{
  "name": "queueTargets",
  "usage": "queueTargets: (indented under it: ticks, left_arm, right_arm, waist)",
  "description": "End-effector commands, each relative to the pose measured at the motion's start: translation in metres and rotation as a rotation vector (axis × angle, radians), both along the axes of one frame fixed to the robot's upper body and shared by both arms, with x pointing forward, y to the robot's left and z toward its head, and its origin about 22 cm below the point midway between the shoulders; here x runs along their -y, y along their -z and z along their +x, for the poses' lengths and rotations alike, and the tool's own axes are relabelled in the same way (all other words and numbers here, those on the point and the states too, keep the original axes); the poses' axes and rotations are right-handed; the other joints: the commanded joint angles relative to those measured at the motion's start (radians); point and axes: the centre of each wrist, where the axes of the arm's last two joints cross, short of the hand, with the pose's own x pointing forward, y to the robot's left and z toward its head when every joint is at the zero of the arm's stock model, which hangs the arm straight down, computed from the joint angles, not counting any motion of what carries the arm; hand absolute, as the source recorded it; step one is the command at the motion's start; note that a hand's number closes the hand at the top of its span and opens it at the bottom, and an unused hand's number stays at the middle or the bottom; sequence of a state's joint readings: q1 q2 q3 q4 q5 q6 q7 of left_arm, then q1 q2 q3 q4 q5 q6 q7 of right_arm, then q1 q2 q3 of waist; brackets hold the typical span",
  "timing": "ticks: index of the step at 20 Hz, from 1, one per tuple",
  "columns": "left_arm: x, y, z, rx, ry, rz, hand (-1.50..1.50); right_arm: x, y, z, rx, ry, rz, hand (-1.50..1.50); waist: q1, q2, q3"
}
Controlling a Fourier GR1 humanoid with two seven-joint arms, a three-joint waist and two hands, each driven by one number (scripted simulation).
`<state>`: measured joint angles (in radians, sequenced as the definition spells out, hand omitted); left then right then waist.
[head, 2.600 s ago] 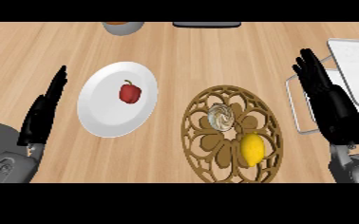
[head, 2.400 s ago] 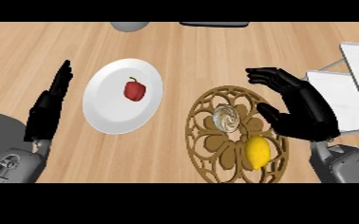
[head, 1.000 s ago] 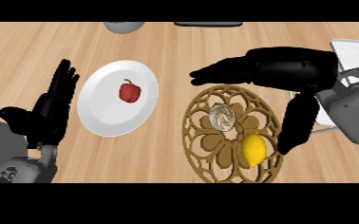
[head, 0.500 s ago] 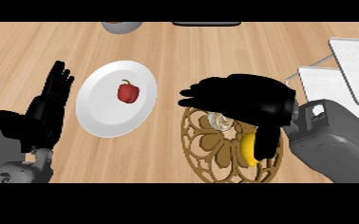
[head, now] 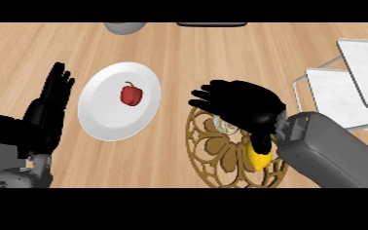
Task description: Pick the cupcake from the placemat and place it in the tiered shelf
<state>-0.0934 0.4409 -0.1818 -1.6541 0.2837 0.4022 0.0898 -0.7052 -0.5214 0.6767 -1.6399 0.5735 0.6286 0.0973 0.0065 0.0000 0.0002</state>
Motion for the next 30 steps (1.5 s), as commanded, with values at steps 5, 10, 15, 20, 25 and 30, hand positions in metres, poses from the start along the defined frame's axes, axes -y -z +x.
queueTargets:
  ticks: [5, 10, 15, 20, 25, 30]
  left_arm:
    - [-0.003, 0.005, 0.008, -0.009, -0.014, 0.017, 0.00]
    - [-0.002, -0.002, 0.000, -0.013, -0.015, -0.010, 0.00]
    - [-0.008, -0.017, 0.012, 0.004, -0.005, 0.002, 0.00]
    - [0.012, 0.017, 0.002, 0.003, 0.011, -0.006, 0.00]
    - [-0.001, -0.002, -0.007, 0.007, 0.000, -0.006, 0.00]
    - [-0.006, -0.001, -0.001, -0.006, -0.001, 0.003, 0.00]
  right_arm:
    - [0.028, 0.040, 0.019, -0.015, 0.001, -0.018, -1.50]
    - [0.016, 0.057, 0.021, -0.025, -0.002, -0.025, -1.50]
    - [-0.001, 0.067, 0.039, -0.024, 0.023, 0.000, -1.50]
    - [0.001, 0.096, 0.039, -0.024, -0.019, 0.025, -1.50]
    - [-0.003, 0.107, 0.036, -0.039, -0.024, 0.025, -1.50]
    - [0.007, 0.102, 0.027, -0.043, -0.010, 0.034, -1.50]
  waist:
    - [-0.003, 0.001, 0.000]
    - [0.000, 0.000, 0.000]
    - [0.002, 0.001, 0.000]
    - [0.000, 0.001, 0.000]
    - [0.001, 0.000, 0.000]
    - [-0.005, -0.001, 0.000]
